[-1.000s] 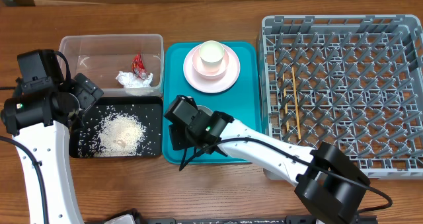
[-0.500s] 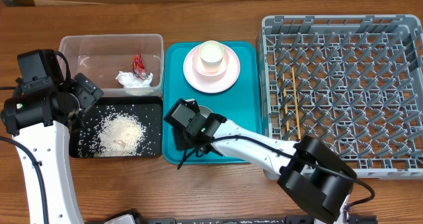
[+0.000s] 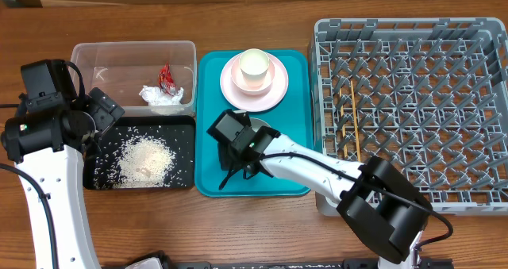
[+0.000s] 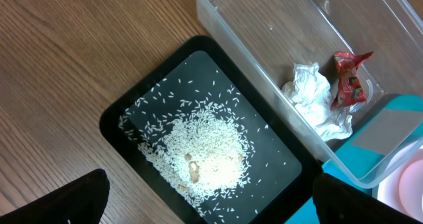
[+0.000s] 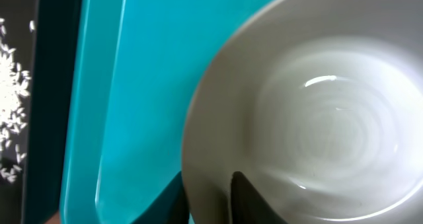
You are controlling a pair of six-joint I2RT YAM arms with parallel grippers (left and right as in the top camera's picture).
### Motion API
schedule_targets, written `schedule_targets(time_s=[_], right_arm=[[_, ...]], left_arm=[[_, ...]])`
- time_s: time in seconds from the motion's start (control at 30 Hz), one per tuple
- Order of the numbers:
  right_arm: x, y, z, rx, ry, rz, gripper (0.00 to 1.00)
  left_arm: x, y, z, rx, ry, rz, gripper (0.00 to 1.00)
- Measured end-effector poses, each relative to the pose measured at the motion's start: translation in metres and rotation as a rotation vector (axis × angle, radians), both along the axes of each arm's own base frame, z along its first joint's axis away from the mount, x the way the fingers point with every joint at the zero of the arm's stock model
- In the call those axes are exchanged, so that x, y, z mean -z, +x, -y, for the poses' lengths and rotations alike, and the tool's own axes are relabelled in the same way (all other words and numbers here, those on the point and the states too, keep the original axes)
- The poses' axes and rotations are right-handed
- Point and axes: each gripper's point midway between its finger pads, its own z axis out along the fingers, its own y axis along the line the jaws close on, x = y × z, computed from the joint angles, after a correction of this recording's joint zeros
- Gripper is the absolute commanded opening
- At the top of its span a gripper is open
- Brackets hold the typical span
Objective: Sort waste into correct bins and load items into the dishwasher
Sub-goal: 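Move the right gripper left and grasp the rim of the small white bowl, then lift the white bowl and carry it right into the dish rack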
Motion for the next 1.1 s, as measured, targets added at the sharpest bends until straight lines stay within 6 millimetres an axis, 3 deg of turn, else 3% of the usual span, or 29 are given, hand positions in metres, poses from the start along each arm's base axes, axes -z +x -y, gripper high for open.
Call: schedule_targets(time_s=[0.4, 0.63, 0.9, 1.1], right_arm=[[0.008, -0.012, 0.019, 0.010, -0.021, -0.127, 0.20], [0.005, -0.011, 0.021, 0.008, -0.025, -0.126, 0.04], [-0.024, -0.014, 0.023, 0.012, -0.017, -0.127, 0.04], [-0.067, -0.022, 0.035, 0.019, -0.015, -0.158, 0.04]], left_arm=[[0.000, 0.000, 0.000, 0.000, 0.000, 0.000, 1.00], [0.000, 0.000, 0.000, 0.000, 0.000, 0.000, 1.00], [0.000, 0.000, 0.000, 0.000, 0.000, 0.000, 1.00], [0.000, 0.000, 0.000, 0.000, 0.000, 0.000, 1.00]])
